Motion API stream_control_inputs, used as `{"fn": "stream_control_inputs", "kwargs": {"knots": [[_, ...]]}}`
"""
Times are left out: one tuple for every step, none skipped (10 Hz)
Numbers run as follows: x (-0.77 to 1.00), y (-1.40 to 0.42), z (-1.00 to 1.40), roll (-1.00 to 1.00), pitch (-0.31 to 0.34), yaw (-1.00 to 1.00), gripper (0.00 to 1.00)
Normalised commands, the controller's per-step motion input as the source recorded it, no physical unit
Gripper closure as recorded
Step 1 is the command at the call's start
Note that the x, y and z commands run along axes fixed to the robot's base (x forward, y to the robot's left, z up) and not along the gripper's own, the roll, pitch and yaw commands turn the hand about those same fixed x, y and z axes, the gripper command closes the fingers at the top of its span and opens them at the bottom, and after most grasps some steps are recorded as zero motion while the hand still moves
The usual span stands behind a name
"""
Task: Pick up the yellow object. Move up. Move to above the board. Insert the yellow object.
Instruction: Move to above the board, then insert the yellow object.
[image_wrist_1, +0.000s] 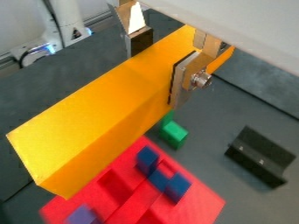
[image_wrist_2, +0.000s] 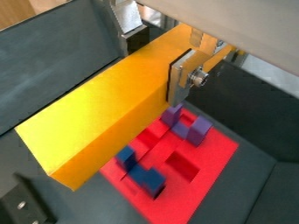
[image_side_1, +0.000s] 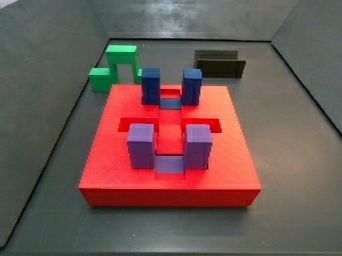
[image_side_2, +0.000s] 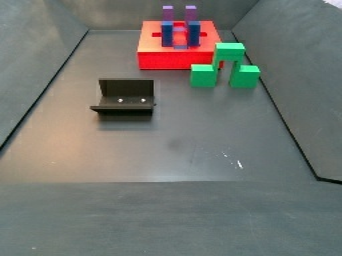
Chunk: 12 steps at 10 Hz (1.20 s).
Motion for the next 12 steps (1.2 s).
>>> {"fn": "stream_control_inputs", "kwargs": {"knots": [[0.10, -0.20, 0.04, 0.03, 0.158, 0.01, 1.00], [0.00, 0.00, -0.03, 0.00, -0.021, 0.00, 1.00], [-0.02, 0.00, 0.00, 0.00, 0.000, 0.00, 1.00], [-0.04, 0.00, 0.00, 0.00, 0.000, 0.00, 1.00], [-0.08, 0.00, -0.12, 0.00, 0.000, -0.07, 1.00], [-0.01, -0.10, -0.34, 0.00, -0.101, -0.07, 1.00], [0.00, -0.16, -0.58, 0.00, -0.159, -0.01, 1.00], [0.00, -0.11, -0.76, 0.00, -0.183, 0.00, 1.00], [0.05, -0.06, -0.66, 0.00, -0.137, 0.06, 1.00], [0.12, -0.01, -0.56, 0.00, -0.104, 0.09, 1.00], [0.14, 0.00, -0.49, -0.02, -0.091, 0.10, 1.00], [0.13, 0.00, -0.46, 0.00, -0.066, 0.08, 1.00]]}}
